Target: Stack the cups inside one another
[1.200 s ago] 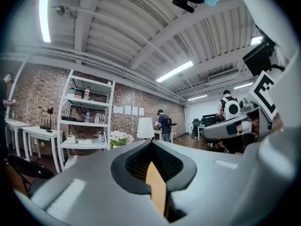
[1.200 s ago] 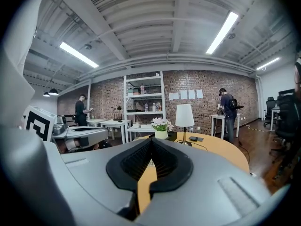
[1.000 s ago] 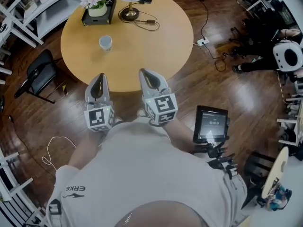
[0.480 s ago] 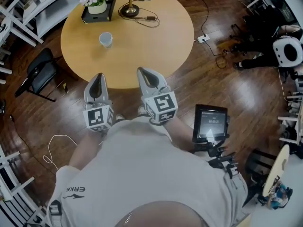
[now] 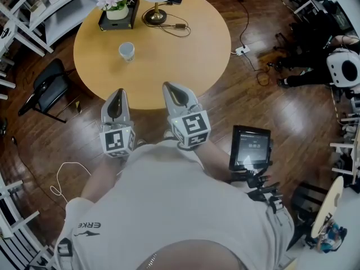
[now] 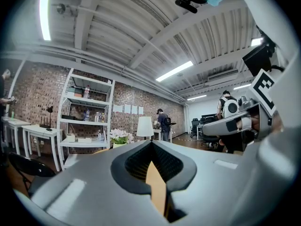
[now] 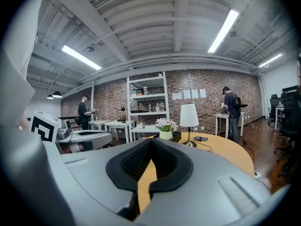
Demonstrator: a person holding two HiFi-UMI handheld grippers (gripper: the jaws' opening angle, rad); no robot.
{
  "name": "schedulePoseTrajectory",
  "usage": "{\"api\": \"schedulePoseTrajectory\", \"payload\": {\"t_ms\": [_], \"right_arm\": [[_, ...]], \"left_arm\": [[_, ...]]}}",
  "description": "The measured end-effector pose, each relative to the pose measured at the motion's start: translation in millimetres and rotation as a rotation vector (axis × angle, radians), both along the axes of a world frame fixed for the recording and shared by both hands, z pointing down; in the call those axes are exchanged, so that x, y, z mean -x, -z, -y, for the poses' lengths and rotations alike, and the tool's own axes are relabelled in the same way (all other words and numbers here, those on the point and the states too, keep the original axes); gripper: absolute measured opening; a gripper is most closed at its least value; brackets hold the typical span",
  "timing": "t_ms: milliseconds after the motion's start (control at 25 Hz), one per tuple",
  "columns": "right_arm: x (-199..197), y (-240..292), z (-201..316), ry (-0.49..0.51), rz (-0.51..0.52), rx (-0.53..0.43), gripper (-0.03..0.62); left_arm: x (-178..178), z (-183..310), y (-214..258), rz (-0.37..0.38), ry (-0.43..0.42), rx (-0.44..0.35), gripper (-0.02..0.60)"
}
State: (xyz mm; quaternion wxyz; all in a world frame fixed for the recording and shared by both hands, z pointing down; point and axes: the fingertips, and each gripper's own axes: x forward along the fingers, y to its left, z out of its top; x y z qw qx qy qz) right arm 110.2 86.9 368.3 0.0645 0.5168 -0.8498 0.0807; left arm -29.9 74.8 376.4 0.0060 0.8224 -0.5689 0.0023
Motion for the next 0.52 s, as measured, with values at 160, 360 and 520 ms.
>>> {"api": "schedulePoseTrajectory", "payload": {"t_ms": [160, 360, 520], "right_arm": [[-2, 2, 6, 0.013, -0.002, -0.009, 0.012], [-11, 4, 16, 0.02, -0.002, -0.017, 0.012], [-18, 7, 22, 0.028, -0.003, -0.027, 0.012]], "left_arm": [[-3, 6, 1, 0.004, 0.005, -0.003, 0.002], [-10, 14, 3, 0.001, 0.02, -0.008, 0.002], [-16, 19, 4, -0.002, 0.034, -0.011, 0.002]]}}
